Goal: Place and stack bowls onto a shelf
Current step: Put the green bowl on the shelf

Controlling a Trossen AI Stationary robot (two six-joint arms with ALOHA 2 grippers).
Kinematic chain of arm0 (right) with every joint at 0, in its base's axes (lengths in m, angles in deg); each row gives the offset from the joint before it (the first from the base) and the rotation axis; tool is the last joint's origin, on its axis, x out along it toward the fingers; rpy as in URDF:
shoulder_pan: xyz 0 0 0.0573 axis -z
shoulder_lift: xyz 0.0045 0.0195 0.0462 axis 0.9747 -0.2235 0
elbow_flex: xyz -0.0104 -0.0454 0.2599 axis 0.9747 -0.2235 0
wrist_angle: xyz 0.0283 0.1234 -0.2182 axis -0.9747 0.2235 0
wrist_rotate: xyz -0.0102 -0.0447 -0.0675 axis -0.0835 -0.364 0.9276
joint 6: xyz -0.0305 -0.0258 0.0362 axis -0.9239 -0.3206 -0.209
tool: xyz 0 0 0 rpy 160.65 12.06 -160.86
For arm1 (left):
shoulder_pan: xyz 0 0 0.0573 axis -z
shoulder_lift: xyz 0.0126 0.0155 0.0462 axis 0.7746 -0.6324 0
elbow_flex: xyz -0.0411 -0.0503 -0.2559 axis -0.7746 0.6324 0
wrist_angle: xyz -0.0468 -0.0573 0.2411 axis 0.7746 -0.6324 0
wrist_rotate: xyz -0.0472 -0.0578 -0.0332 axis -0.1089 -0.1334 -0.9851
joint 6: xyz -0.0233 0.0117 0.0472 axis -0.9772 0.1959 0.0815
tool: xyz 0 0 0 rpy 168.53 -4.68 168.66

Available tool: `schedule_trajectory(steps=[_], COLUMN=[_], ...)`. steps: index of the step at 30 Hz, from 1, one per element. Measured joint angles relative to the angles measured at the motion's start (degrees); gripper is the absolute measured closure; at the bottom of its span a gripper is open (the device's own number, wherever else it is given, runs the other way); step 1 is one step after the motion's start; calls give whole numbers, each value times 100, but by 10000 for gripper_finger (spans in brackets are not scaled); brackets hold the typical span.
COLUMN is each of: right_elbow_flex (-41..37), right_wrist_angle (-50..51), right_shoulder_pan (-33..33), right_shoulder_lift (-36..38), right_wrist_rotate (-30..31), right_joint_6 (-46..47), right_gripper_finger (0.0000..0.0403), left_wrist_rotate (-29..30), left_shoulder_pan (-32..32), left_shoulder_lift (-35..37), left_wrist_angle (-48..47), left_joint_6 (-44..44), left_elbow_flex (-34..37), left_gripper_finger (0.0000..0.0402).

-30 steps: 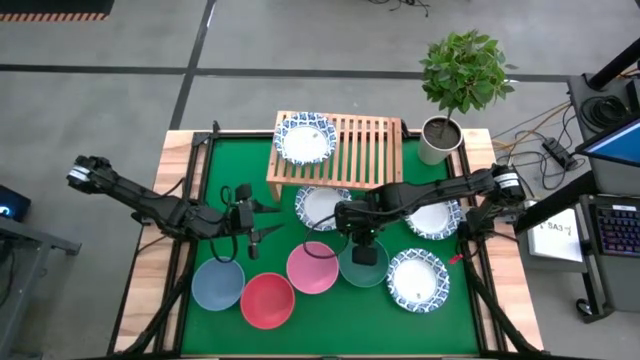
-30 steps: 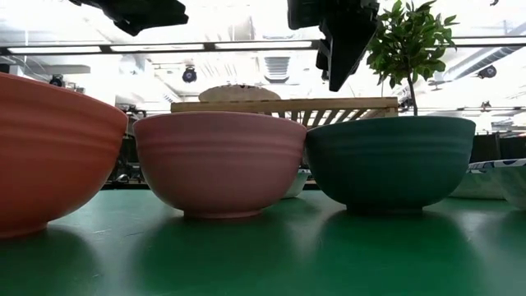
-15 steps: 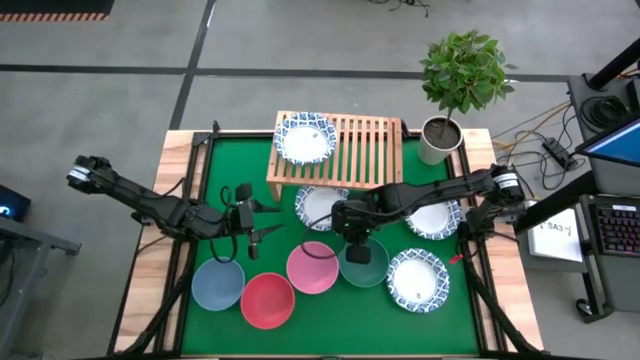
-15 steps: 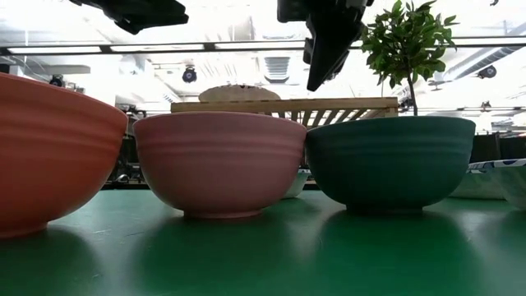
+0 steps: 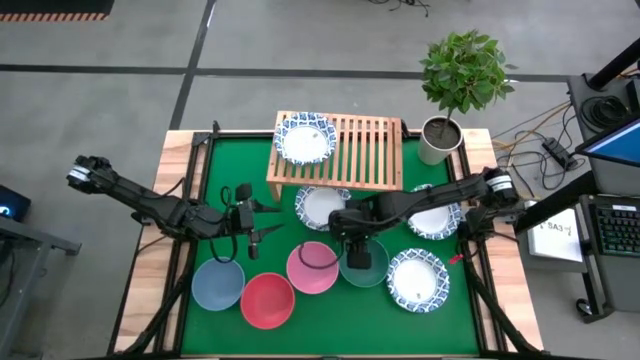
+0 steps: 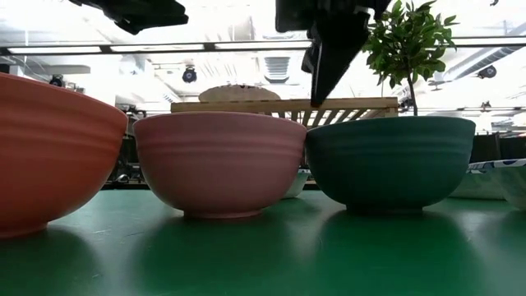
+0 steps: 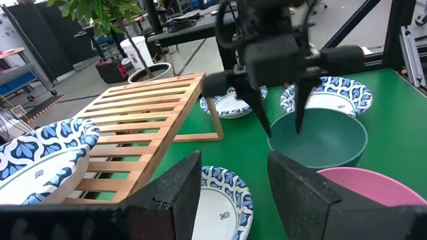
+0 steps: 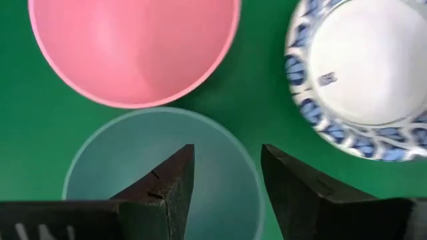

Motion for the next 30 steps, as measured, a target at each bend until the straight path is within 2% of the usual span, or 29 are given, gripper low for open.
schedule_trajectory(steps=[13, 23, 30], right_elbow_flex=[-4, -4, -4], right_wrist_angle=[188, 278, 258], right_shoulder_pan=[-31, -29, -29], right_shoulder_lift=[-628, -845, -871], right_wrist_rotate=[427, 447, 447], right_joint_6=[-593, -662, -657], right_gripper_finger=[255, 260, 305], left_wrist_rotate=[0, 0, 0], left_shoulder_pan=[0, 0, -1], left_shoulder_lift=[-2, -2, -4], left_wrist_angle=[-7, -3, -3], left_joint_6=[2, 24, 24], left_elbow_flex=[0, 0, 0], left_gripper_finger=[247, 247, 247])
